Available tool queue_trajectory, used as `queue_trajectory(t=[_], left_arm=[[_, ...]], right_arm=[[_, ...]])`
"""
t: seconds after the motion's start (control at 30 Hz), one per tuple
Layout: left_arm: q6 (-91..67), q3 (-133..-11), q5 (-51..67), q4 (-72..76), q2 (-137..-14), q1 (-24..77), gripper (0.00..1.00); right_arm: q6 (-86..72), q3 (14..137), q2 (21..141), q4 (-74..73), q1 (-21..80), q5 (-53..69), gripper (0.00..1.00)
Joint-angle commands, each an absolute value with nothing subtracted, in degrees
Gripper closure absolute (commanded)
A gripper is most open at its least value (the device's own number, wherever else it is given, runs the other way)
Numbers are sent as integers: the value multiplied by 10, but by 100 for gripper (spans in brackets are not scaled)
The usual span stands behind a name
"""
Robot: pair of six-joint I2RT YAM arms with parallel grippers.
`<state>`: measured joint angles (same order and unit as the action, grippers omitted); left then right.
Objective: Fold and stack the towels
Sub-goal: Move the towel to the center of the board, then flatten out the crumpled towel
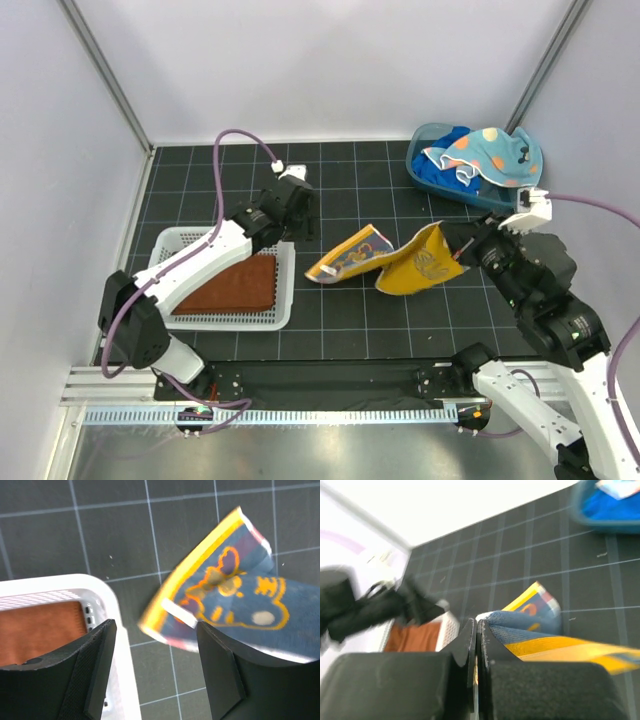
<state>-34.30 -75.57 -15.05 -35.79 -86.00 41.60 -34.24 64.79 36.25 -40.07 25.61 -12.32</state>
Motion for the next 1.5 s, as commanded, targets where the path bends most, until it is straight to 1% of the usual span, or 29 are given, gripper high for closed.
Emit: queue_trajectory(t=[0.0, 0.07, 0.1, 0.13, 0.3, 0.47, 0.53, 0.63, 0.67, 0.73, 0.77, 0.83, 0.9, 0.93, 1.0, 1.03, 1.07, 1.13, 1.17, 1.2, 1.27, 1.3, 1.4, 1.47], left_arm=[[-358, -766, -123, -324, -878, 418, 32], [-366, -768, -124, -323, -898, 423, 32], [-370, -769, -122, -323, -905, 424, 33], [-383, -771, -122, -323, -912, 425, 35], [-440, -767, -120, -320, -958, 432, 39], [-505, -779, -168, -330, -992, 457, 41], [-524, -796, -213, -364, -1013, 476, 40], [-569, -812, -262, -403, -1033, 496, 39], [-575, -813, -264, -410, -1036, 497, 39], [-596, -805, -270, -415, -1041, 506, 38], [-599, -801, -272, -415, -1041, 509, 38], [-612, -780, -271, -406, -1039, 511, 38], [-613, -768, -260, -398, -1035, 511, 39], [-611, -763, -256, -394, -1035, 511, 39], [-607, -750, -236, -381, -1036, 511, 39], [-607, -745, -229, -376, -1036, 511, 40], [-607, -734, -225, -367, -1037, 511, 40], [-607, -725, -214, -358, -1040, 510, 40], [-607, -722, -210, -354, -1041, 511, 41], [-606, -717, -204, -350, -1045, 510, 41], [-602, -712, -195, -340, -1048, 510, 41], [-601, -709, -192, -337, -1049, 510, 41], [-597, -700, -178, -327, -1052, 502, 42], [-597, -696, -166, -320, -1053, 494, 42]], right_arm=[[-355, 579, 362, -399, 257, 21, 99], [-371, 536, 339, -401, 257, 43, 99], [-374, 495, 325, -403, 257, 43, 99], [-380, 476, 300, -407, 256, 45, 99], [-380, 376, 282, -410, 257, 102, 99], [-367, 349, 315, -413, 282, 113, 99], [-368, 348, 333, -406, 299, 94, 99], [-395, 358, 353, -384, 324, 43, 75], [-399, 363, 359, -376, 327, 31, 61], [-402, 383, 389, -353, 328, -36, 52], [-398, 394, 406, -345, 328, -52, 48], [-384, 434, 464, -323, 328, -77, 47], [-367, 477, 505, -303, 327, -112, 43], [-347, 493, 560, -288, 327, -119, 43], [-321, 542, 623, -276, 318, -130, 43], [-309, 558, 654, -263, 310, -121, 43], [-287, 574, 715, -256, 289, -109, 44], [-261, 611, 767, -225, 267, -67, 44], [-237, 623, 822, -216, 250, -50, 45], [-219, 651, 847, -209, 244, -30, 46], [-195, 686, 904, -217, 235, -34, 46], [-168, 719, 956, -228, 231, -34, 47], [-140, 771, 1032, -243, 217, -35, 47], [-131, 790, 1059, -245, 209, -33, 46]])
